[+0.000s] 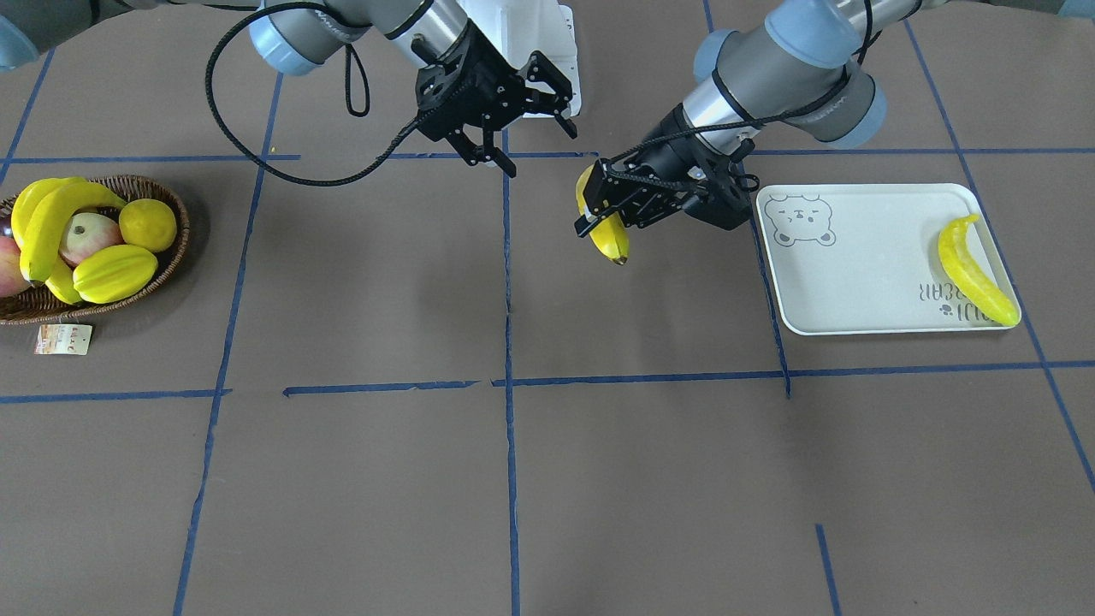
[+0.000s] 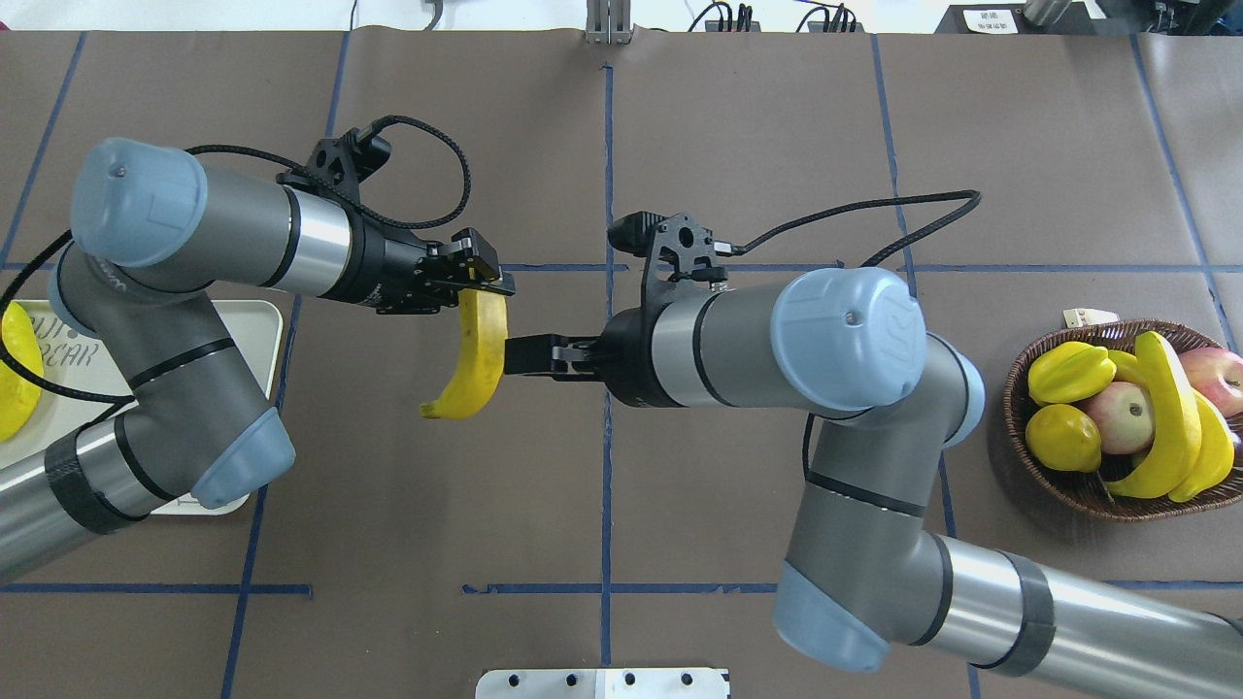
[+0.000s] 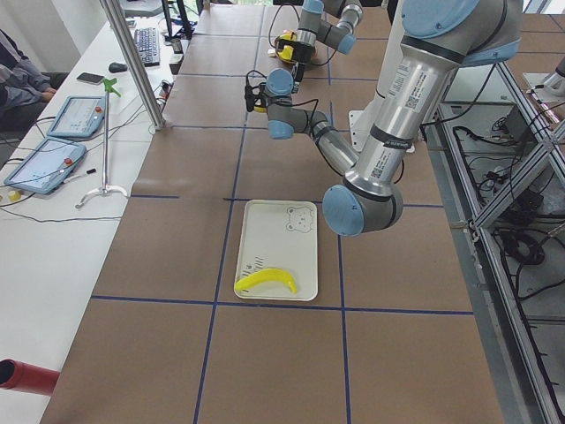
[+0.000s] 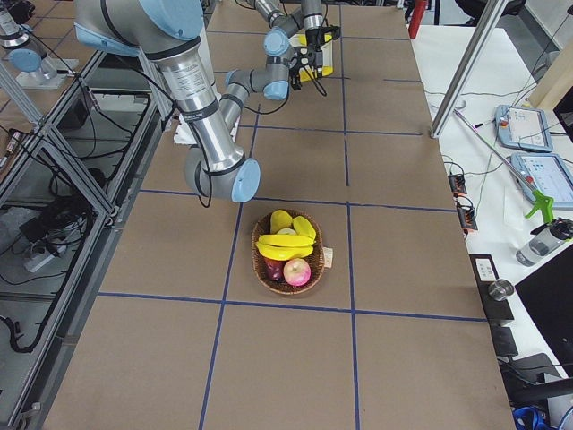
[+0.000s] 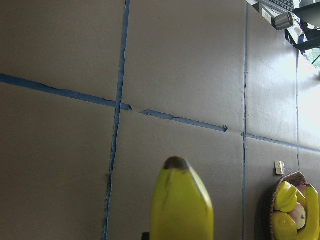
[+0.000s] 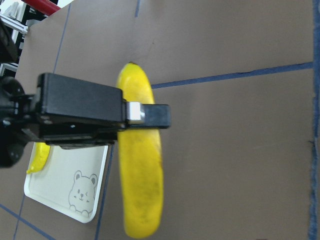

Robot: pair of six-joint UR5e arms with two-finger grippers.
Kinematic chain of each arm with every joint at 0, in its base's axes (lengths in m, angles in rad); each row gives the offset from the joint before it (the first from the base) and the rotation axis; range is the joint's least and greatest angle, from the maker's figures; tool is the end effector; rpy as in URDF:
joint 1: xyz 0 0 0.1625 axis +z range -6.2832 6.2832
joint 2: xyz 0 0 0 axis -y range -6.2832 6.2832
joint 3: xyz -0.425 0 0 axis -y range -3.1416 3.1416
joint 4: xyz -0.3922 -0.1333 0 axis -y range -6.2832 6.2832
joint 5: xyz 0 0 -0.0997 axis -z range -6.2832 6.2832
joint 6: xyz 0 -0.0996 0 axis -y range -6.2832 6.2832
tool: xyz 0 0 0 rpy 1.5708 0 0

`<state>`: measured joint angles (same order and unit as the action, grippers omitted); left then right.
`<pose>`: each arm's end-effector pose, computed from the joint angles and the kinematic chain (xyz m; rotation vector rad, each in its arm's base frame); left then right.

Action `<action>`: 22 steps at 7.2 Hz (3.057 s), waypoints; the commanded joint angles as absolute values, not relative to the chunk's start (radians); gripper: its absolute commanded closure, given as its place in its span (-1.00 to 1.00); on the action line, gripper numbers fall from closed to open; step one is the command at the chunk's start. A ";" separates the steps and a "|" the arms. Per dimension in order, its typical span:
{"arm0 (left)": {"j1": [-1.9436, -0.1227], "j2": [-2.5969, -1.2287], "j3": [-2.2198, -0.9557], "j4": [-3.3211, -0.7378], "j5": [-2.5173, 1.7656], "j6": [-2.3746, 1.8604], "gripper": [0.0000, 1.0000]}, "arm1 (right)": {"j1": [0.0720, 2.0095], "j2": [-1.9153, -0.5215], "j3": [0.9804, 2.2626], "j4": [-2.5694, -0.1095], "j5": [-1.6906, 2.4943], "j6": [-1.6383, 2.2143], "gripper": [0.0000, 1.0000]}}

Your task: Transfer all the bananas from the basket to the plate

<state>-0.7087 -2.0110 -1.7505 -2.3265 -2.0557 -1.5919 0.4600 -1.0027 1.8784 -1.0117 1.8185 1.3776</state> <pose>0.4036 -0.4604 0.2384 0.0722 1.4019 -0.2733 -0.4795 -0.3591 0.1338 0.2645 -1.4146 0.0414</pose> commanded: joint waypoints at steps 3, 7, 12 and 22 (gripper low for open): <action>-0.860 -1.786 -1.831 -2.046 -2.060 -1.591 1.00 | 0.621 -1.083 1.959 -1.377 1.997 1.295 -0.99; -1.003 -1.537 -1.766 -2.040 -2.062 -1.568 1.00 | 0.764 -1.250 2.095 -1.641 2.080 0.962 -0.99; -1.037 -1.525 -1.539 -2.252 -2.057 -1.560 -0.99 | 0.776 -1.272 2.108 -1.643 2.080 0.946 -0.99; -1.052 -1.601 -1.885 -2.247 -2.223 -1.483 -1.00 | 0.867 -1.922 2.183 -1.123 1.984 0.883 -0.78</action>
